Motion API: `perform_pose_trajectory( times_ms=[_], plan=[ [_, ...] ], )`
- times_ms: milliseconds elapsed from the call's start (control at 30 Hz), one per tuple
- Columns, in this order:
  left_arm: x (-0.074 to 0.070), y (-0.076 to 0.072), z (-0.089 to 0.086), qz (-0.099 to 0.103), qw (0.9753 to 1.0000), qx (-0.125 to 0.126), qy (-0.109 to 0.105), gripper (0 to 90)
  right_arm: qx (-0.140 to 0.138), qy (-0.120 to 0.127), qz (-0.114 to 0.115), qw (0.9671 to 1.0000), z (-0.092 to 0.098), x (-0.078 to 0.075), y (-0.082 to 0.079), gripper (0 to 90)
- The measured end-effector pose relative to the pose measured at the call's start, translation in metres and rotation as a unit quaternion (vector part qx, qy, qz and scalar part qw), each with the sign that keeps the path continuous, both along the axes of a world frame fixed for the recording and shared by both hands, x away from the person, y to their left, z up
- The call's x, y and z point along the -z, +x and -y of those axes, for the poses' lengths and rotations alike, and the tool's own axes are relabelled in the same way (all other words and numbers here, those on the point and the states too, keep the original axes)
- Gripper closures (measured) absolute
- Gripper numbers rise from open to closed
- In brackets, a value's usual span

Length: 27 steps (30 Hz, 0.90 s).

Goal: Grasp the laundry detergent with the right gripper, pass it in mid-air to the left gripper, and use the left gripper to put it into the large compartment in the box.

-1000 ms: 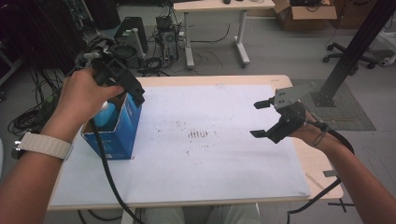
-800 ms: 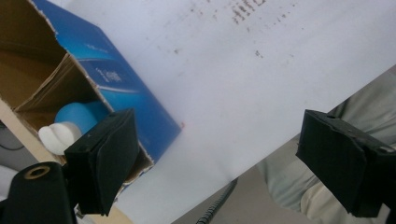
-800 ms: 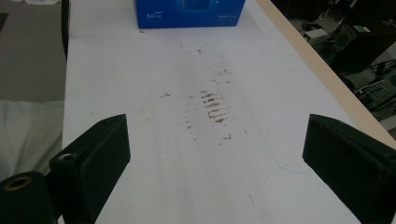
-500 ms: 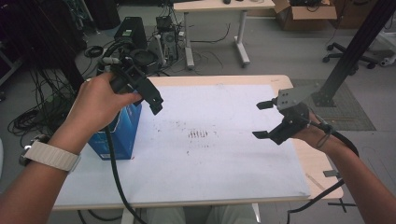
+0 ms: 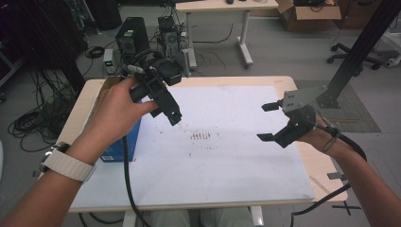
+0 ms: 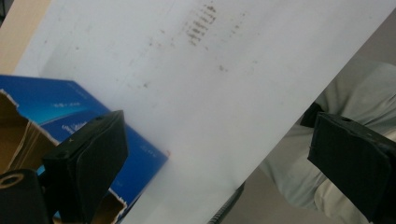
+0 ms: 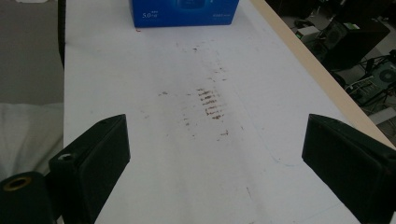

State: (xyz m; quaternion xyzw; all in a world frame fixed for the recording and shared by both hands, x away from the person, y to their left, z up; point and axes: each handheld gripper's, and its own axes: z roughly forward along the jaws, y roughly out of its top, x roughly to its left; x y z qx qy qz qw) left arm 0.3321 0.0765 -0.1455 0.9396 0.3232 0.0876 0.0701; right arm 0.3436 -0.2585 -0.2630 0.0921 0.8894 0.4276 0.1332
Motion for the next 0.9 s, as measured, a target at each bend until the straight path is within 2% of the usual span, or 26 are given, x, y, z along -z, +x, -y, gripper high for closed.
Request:
perform_pose_trajectory(
  times_ms=[300, 900],
  plan=[
    [0.007, -0.002, 0.009, -0.001, 0.9998, 0.018, 0.000, 5.3, 0.006, 0.001, -0.002, 1.0000, 0.001, 0.001, 0.002, 7.2],
    [0.014, -0.002, 0.012, 0.004, 0.9999, 0.013, -0.001, 5.3, 0.001, 0.003, -0.003, 1.0000, 0.000, 0.002, 0.004, 7.2]
  ],
)
